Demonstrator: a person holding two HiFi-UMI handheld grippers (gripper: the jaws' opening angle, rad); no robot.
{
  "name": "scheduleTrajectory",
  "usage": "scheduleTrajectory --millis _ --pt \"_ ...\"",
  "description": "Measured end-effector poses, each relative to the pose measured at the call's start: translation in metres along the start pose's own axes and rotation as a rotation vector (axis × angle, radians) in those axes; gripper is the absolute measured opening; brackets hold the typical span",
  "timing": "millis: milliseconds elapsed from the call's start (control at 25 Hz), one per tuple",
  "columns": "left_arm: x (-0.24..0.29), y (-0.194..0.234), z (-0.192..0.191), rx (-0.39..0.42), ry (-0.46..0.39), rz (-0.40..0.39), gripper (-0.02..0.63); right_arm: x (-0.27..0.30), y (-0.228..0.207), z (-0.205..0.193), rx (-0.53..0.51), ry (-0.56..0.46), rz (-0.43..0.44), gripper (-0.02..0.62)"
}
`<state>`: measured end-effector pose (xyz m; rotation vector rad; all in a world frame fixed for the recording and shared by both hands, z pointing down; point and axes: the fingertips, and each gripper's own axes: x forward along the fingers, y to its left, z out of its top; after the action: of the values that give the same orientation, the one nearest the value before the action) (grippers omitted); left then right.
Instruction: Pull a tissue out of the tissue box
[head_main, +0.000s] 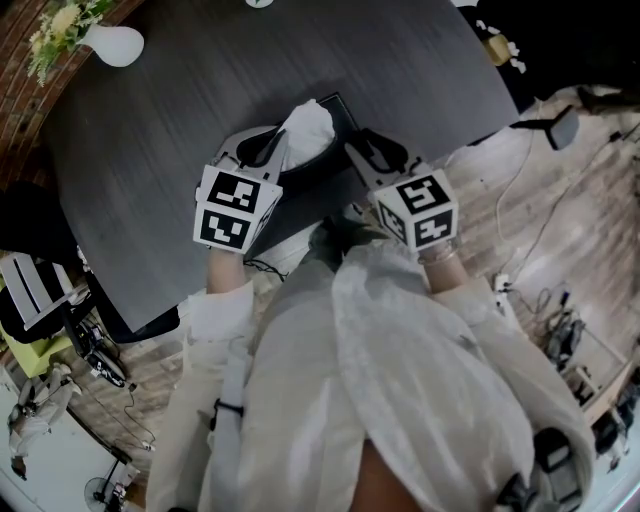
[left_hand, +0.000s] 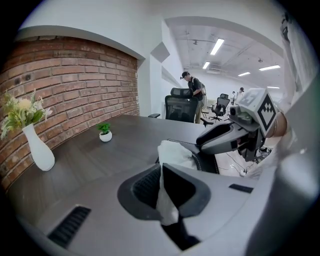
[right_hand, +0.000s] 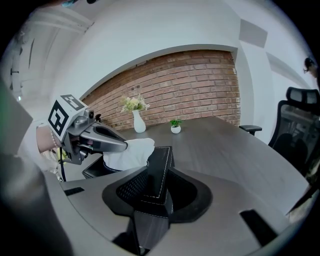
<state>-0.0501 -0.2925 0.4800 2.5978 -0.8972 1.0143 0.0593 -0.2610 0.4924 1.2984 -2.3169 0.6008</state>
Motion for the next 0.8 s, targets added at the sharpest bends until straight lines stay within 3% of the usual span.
scheduleTrajectory --millis 800 --pt "-0.01 0.001 0.008 -0.002 -0.038 0.009 0.009 0.001 -0.001 -0.001 0.019 -0.003 0.0 0.11"
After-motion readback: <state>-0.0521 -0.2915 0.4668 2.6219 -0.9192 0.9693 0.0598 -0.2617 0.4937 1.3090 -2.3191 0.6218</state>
